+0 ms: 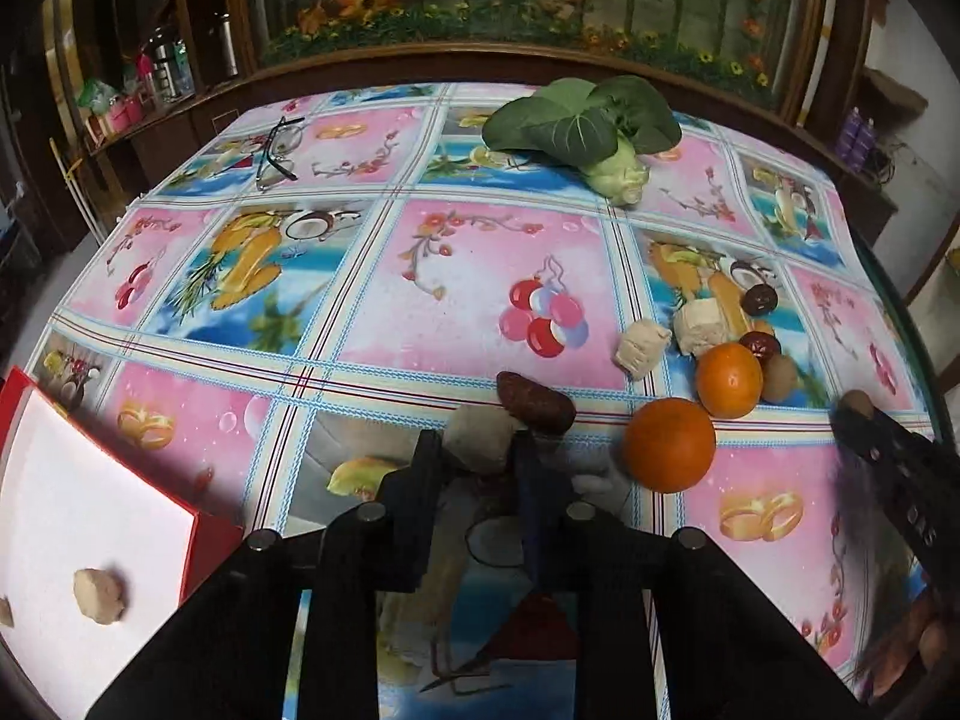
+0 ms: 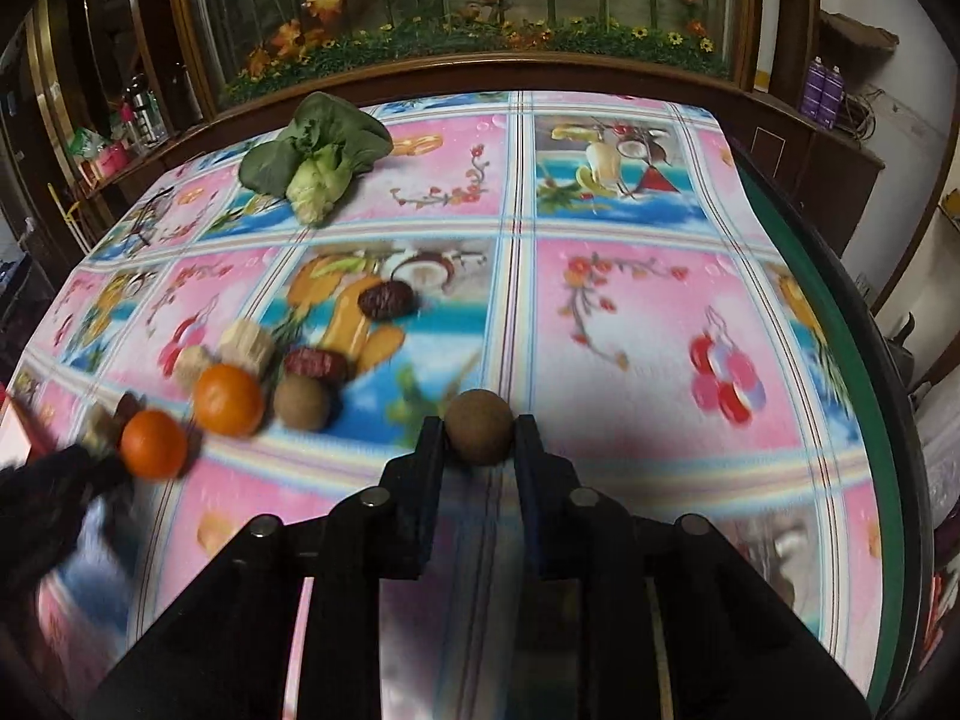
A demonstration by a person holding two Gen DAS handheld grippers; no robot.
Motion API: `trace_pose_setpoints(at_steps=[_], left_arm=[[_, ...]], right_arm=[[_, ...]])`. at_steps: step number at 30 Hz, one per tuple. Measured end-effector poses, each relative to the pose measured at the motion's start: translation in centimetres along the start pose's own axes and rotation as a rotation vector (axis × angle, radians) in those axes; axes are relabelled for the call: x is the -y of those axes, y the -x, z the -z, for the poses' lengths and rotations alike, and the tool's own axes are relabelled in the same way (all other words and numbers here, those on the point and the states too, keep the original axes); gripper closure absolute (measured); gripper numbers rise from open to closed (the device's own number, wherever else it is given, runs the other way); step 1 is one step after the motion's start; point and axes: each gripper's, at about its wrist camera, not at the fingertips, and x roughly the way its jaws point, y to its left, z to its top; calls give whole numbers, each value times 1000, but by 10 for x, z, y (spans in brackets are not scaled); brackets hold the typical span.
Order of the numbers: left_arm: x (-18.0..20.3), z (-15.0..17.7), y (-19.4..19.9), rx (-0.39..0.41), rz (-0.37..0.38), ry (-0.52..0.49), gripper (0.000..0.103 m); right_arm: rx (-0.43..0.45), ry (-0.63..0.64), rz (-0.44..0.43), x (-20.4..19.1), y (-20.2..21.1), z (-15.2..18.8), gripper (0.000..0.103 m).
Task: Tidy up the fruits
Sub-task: 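Grasp a brown round fruit with the right gripper while the left grasps a beige cube, then carry the brown fruit with the right gripper into the tray while the left releases the cube there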
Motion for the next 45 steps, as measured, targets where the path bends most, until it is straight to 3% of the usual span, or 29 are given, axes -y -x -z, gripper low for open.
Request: trace_pose_setpoints(at_steps=[10,18,30,45], left_arm=[[-1,45,54,40,48,-53,81],[-9,80,96,64,102,-83,81],[-42,114,123,63,115,-72,81],[-91,124,142,104,83,15,81]], right_arm=[[21,6,-35,13,34,31,79],[81,27,-50,4,92,66,79],[84,81,-98,-54,132,115,78],[96,149,-144,-107,150,129,78]])
